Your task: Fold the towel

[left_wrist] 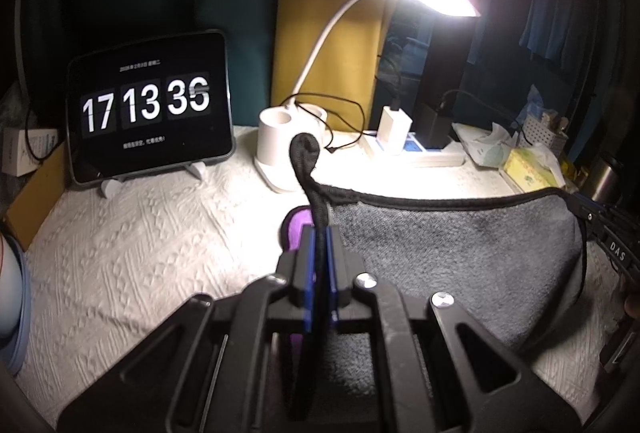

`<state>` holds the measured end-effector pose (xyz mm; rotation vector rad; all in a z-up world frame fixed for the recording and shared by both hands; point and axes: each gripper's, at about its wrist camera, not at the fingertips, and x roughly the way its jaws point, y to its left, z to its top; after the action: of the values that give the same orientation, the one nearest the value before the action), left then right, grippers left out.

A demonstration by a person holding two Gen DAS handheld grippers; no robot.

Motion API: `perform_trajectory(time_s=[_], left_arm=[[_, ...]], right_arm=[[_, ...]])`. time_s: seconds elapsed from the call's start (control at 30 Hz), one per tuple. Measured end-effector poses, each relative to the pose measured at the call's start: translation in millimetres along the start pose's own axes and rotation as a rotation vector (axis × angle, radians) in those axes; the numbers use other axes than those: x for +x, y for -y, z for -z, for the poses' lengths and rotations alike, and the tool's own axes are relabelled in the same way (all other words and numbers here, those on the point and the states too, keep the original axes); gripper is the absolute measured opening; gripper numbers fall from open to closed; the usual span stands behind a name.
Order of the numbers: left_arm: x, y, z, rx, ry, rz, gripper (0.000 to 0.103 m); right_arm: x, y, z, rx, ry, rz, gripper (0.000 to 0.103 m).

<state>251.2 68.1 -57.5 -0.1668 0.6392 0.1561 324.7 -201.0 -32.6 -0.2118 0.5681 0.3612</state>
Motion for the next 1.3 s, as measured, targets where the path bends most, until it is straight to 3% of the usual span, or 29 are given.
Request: perform_trajectory(time_s=[0.7, 1.3], left_arm=[[67.4, -8.9, -18.4, -0.003, -0.044, -0.016, 0.005], [127.6, -22.1, -9.3, -0.032, -0.199, -0.032, 0.006]], right_arm=[[68.6, 4.9, -10.7, -0.008, -0.047, -0.012, 0.005], [133.9, 5.2, -1.6, -0.013, -0.182, -0.021, 0.005]])
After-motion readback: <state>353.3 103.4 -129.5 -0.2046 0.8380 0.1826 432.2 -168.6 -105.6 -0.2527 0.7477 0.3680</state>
